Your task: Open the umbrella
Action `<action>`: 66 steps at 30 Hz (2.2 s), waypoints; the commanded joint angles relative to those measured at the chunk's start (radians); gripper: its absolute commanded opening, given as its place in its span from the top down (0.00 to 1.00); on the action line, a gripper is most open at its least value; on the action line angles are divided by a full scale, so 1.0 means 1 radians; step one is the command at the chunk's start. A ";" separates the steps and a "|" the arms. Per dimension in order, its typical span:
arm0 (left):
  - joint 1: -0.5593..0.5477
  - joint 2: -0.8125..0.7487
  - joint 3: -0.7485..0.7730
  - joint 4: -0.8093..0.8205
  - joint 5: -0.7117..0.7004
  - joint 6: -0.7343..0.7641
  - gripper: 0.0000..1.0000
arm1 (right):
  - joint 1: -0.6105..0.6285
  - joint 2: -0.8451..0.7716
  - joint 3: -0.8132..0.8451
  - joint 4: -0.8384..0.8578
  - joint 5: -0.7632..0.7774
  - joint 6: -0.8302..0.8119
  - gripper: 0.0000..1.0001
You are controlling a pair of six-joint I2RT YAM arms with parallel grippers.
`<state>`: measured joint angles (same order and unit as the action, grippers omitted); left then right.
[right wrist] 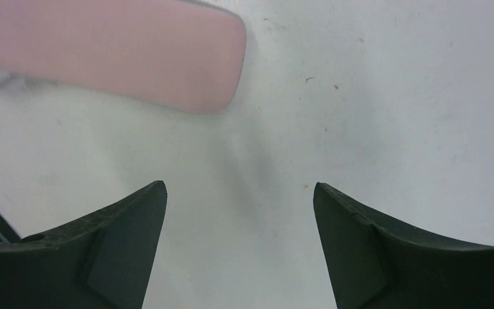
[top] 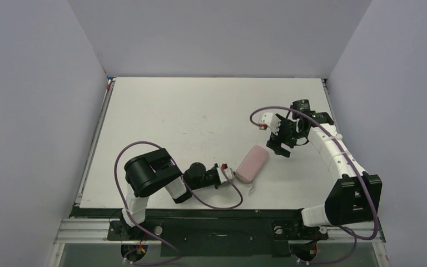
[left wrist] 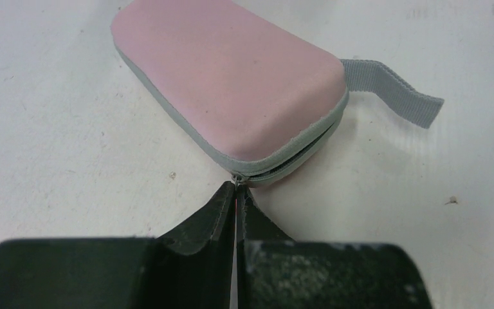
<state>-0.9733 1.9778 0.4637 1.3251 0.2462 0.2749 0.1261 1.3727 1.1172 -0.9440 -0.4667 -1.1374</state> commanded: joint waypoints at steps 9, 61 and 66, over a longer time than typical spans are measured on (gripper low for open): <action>-0.064 0.026 0.123 -0.018 -0.013 0.042 1.00 | -0.028 0.221 0.051 0.025 -0.150 0.958 0.26; 0.162 -0.049 0.130 -0.196 -0.193 -0.093 1.00 | 0.264 0.423 0.166 -0.097 -0.035 0.225 0.79; 0.156 -0.072 0.082 -0.148 -0.156 -0.045 1.00 | 0.285 0.449 0.232 -0.122 -0.037 0.115 0.78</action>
<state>-0.8246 1.9541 0.5793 1.1248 0.0971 0.1982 0.3969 1.7866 1.2835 -1.0019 -0.5217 -0.8768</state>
